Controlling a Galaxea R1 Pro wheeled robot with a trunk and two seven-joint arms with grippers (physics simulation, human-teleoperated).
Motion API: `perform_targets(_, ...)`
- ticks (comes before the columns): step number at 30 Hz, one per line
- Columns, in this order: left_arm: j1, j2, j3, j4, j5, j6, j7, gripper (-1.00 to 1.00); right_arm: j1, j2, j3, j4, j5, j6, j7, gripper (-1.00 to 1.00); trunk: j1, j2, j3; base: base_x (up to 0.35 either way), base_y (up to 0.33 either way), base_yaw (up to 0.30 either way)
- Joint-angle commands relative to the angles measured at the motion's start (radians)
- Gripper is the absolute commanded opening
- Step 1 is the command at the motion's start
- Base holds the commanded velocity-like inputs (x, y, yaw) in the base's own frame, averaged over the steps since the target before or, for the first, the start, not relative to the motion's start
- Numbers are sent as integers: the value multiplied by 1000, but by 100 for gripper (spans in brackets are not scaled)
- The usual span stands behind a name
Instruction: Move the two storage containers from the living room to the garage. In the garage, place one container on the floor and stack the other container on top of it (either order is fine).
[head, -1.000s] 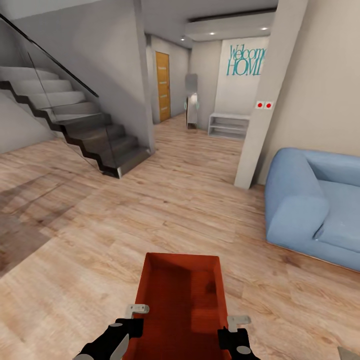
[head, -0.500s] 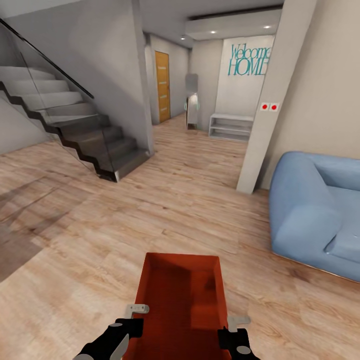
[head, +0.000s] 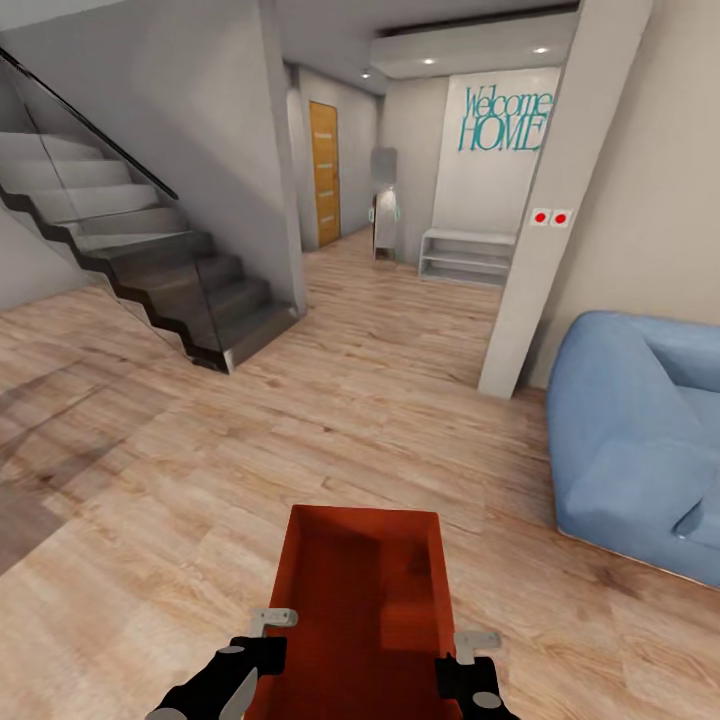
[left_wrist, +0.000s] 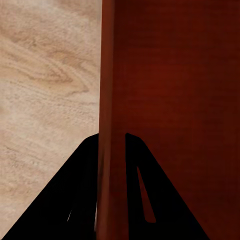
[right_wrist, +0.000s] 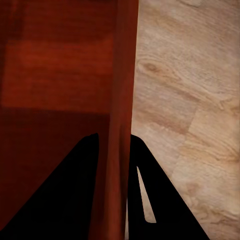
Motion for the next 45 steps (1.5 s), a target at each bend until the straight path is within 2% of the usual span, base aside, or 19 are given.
perform_targets(1, 0, 2, 2, 1, -1, 7, 13, -100, -2, -16, -19, -2, 11, -9, -5, -100, 1, 0, -1, 323, 0, 0)
perform_targets(45, 0, 2, 2, 0, -1, 7, 10, -100, -2, -17, -19, -2, 11, -9, -5, -100, 1, 0, -1, 323, 0, 0)
